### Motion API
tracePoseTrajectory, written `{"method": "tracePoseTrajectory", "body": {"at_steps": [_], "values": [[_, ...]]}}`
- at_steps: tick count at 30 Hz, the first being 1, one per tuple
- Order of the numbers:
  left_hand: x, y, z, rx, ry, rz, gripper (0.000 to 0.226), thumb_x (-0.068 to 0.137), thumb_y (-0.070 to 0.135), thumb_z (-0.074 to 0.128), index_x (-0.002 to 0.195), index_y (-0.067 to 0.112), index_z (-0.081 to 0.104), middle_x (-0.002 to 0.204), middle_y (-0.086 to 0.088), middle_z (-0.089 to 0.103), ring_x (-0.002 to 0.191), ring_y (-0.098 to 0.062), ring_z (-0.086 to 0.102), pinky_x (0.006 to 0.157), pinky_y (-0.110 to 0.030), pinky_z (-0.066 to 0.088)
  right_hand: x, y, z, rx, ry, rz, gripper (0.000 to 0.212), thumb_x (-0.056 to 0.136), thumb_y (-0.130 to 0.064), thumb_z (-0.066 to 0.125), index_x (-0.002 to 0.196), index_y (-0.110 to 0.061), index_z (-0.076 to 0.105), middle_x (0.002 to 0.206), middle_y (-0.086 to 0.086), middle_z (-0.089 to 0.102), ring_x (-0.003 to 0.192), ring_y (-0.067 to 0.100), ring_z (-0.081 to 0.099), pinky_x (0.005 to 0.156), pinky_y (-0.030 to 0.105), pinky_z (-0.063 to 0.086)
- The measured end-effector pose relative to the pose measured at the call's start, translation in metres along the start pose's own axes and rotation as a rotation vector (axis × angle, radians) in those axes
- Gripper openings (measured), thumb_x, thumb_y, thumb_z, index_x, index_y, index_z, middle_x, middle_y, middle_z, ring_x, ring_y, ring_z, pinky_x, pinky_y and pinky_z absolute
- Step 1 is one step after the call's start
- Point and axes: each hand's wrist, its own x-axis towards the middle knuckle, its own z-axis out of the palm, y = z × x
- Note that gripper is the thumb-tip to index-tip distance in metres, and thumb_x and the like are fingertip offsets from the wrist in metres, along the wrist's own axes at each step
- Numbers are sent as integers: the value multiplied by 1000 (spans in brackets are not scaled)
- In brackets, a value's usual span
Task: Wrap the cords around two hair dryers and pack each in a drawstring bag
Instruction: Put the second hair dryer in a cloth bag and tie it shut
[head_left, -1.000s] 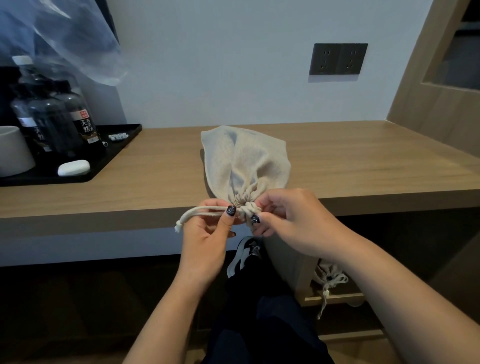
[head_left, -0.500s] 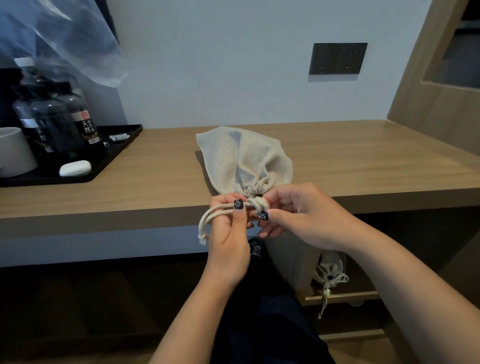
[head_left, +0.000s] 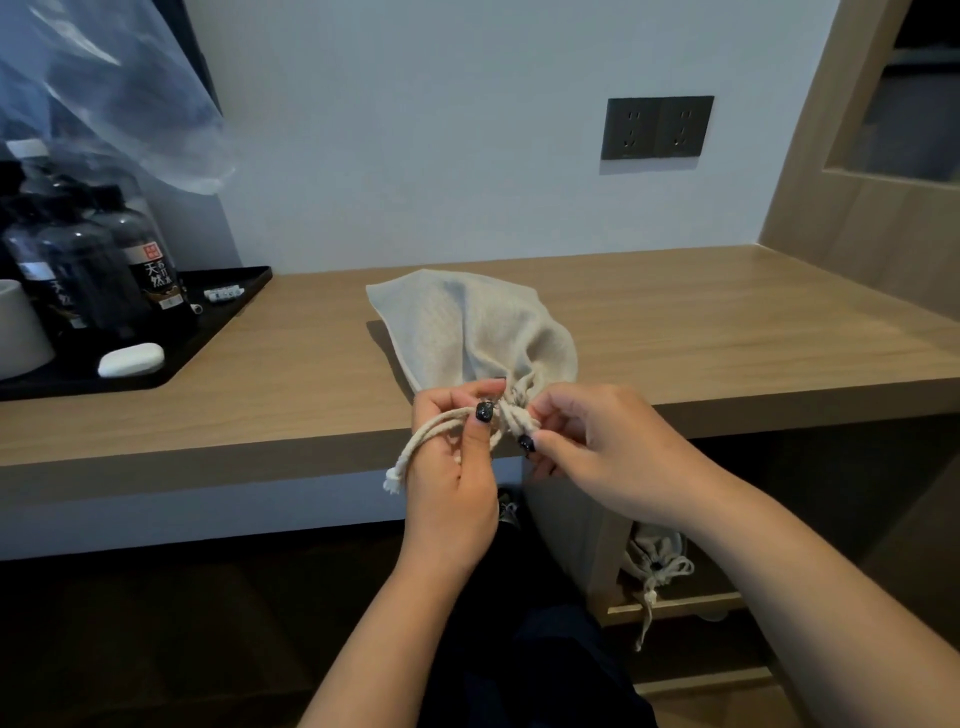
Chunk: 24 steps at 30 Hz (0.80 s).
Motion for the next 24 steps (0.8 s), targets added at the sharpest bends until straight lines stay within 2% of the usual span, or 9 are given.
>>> {"method": "tracePoseTrajectory", "body": {"at_steps": [3, 6, 8, 10, 12, 15, 20, 24], "values": [[2, 3, -1, 43, -29, 28, 4, 96, 19, 47, 98, 23, 48, 104, -8, 67, 97, -23, 67, 83, -37, 55, 0, 6, 1, -66, 31, -32, 9, 93, -10, 60, 93, -18, 64, 80, -8, 67, 68, -5, 67, 65, 19, 55], [1, 4, 0, 100, 24, 57, 6, 94, 21, 49, 97, 26, 48, 99, -10, 63, 92, -20, 64, 79, -30, 53, 0, 13, 6, -134, 118, -135, 5, 94, -12, 60, 96, -14, 64, 79, -7, 67, 70, 0, 68, 66, 29, 57], [-2, 4, 2, 156, 63, 102, 11, 94, 18, 49, 95, 28, 47, 93, -5, 59, 86, -10, 61, 74, -20, 49, 1, 18, 10, -229, 199, -220, 4, 94, -12, 59, 96, -10, 62, 78, -2, 66, 70, 11, 66, 65, 38, 54], [-5, 4, 4, 178, 87, 127, 13, 94, 15, 49, 95, 29, 47, 90, 0, 56, 79, -4, 57, 69, -14, 46, 1, 22, 16, -351, 297, -299, 9, 96, -13, 54, 92, -7, 60, 74, 2, 64, 62, 20, 61, 55, 42, 51], [-8, 4, 5, 154, 96, 126, 12, 94, 15, 49, 94, 27, 48, 90, 2, 56, 78, -3, 57, 68, -14, 46, 0, 25, 23, -498, 420, -389, 18, 95, -16, 48, 88, -5, 61, 66, 5, 60, 50, 23, 56, 41, 38, 46], [-15, 4, 6, 145, 131, 134, 12, 94, 17, 52, 95, 29, 50, 91, 6, 57, 83, -6, 60, 72, -18, 49, -3, 30, 36, -536, 515, -416, 26, 94, -19, 45, 84, -4, 62, 63, 5, 59, 44, 23, 54, 36, 35, 45], [-29, 4, 7, 127, 157, 107, 16, 94, 12, 53, 95, 28, 51, 91, 5, 60, 83, -7, 62, 73, -18, 50, -1, 40, 48, -465, 645, -434, 28, 95, -22, 52, 76, -6, 63, 62, 2, 59, 46, 20, 54, 38, 34, 43], [-32, 6, 4, 47, 166, 61, 8, 93, 16, 53, 96, 23, 51, 88, -10, 60, 70, -9, 58, 63, -16, 48, -1, 38, 56, -263, 717, -460, 15, 92, -16, 61, 89, -5, 71, 80, 2, 69, 68, 14, 64, 56, 30, 52]]}}
